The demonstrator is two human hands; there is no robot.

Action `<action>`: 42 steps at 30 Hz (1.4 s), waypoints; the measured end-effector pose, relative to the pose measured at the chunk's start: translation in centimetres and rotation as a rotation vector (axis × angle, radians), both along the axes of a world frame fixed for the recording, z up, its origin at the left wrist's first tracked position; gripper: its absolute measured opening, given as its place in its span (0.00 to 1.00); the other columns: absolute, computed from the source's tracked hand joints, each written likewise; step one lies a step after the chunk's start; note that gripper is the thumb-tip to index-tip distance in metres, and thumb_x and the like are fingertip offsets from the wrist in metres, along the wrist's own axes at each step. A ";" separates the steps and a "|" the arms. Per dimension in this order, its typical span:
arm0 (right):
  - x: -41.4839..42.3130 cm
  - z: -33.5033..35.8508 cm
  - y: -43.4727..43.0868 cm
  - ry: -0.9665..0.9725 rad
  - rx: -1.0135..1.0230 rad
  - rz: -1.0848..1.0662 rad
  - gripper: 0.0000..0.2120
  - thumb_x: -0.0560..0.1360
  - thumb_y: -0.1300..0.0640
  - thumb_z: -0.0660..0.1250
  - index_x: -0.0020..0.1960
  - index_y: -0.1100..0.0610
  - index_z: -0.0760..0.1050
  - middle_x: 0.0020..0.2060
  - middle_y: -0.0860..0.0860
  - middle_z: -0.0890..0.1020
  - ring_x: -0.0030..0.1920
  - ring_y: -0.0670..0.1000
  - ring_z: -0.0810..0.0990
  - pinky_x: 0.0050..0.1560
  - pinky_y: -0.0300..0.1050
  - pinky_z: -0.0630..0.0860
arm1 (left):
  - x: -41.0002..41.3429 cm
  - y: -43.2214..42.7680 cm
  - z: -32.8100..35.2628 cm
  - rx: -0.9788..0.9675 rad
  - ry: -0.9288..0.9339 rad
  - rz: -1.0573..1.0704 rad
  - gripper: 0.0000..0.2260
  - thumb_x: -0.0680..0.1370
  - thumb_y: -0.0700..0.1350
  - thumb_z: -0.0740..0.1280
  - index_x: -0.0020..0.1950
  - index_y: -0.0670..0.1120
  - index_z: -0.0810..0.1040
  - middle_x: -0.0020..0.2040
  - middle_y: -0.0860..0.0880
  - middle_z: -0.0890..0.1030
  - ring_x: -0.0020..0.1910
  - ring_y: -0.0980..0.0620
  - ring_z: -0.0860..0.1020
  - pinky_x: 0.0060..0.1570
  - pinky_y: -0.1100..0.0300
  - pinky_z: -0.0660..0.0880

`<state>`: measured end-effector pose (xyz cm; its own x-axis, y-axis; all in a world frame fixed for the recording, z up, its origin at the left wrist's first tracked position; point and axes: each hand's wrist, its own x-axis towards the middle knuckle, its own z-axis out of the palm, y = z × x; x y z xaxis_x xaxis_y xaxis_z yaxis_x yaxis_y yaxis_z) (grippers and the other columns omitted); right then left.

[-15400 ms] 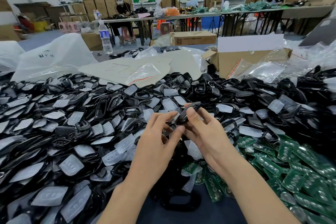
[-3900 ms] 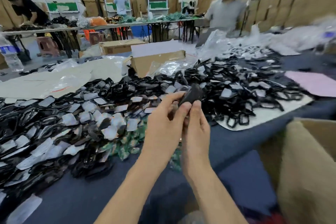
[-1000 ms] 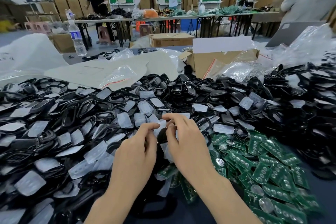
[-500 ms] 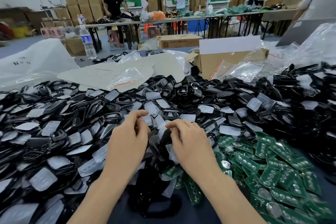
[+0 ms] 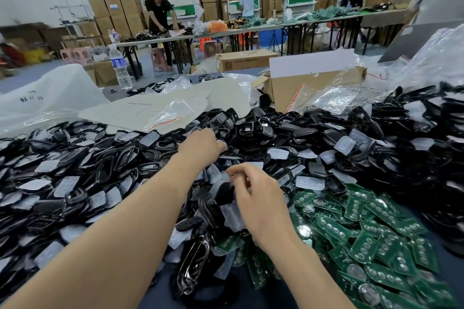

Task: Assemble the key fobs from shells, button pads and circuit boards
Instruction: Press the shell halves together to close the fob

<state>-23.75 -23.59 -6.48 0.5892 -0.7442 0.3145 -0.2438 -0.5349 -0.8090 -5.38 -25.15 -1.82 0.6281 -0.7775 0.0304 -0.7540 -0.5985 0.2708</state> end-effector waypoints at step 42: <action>0.2 1.3 1.9 -0.572 0.757 0.378 0.12 0.69 0.51 0.73 0.51 0.50 0.87 0.35 0.54 0.84 0.36 0.48 0.81 0.39 0.41 0.81 | -8.7 11.4 -3.6 -1.065 1.376 -0.131 0.14 0.71 0.50 0.73 0.50 0.43 0.80 0.33 0.50 0.77 0.31 0.55 0.74 0.31 0.64 0.72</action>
